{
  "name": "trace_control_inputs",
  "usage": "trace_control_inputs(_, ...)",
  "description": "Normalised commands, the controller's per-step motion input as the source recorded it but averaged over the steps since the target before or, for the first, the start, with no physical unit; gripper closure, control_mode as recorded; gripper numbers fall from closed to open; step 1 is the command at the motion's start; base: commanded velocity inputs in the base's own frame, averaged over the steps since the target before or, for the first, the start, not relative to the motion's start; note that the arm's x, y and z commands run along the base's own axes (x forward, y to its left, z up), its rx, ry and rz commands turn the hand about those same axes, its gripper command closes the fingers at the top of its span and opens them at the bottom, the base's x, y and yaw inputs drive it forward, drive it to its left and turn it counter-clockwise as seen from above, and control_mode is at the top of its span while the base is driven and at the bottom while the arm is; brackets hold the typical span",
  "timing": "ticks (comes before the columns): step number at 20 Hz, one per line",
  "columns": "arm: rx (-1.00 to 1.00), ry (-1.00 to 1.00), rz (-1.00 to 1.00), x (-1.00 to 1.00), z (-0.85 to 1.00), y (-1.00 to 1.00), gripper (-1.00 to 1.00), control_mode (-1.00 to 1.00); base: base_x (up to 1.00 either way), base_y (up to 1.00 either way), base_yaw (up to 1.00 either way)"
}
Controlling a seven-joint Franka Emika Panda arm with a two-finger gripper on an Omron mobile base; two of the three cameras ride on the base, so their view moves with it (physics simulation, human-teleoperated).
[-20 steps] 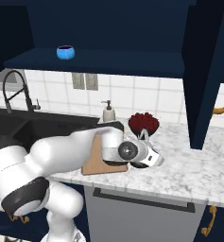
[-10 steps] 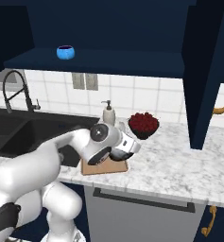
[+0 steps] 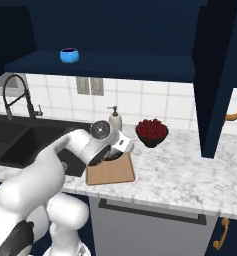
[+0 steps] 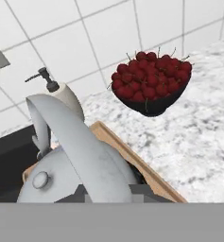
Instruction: Pick the kettle from the counter and place it on the tray. Then pick the mug from the cabinet and place it on the tray. Then close the cabinet doors.
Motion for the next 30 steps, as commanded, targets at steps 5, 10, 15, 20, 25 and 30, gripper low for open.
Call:
trace_control_inputs(5,0.11,0.0,0.0,0.64,-0.14,0.36,1.0,-1.0,0.0,0.0,0.0)
trace_control_inputs(10,0.02,0.0,0.0,0.48,-0.43,0.32,1.0,-1.0,0.0,0.0,0.0)
trace_control_inputs(15,0.01,0.0,0.0,0.41,-0.29,0.16,1.0,-1.0,0.0,0.0,0.0)
trace_control_inputs(20,0.0,0.0,0.0,0.14,-0.33,0.0,1.0,-1.0,0.0,0.0,0.0)
trace_control_inputs(25,0.0,0.0,0.0,0.1,-0.2,-0.01,1.0,-1.0,0.0,0.0,0.0)
trace_control_inputs(30,0.0,0.0,0.0,0.25,-0.01,0.0,1.0,-1.0,0.0,0.0,0.0)
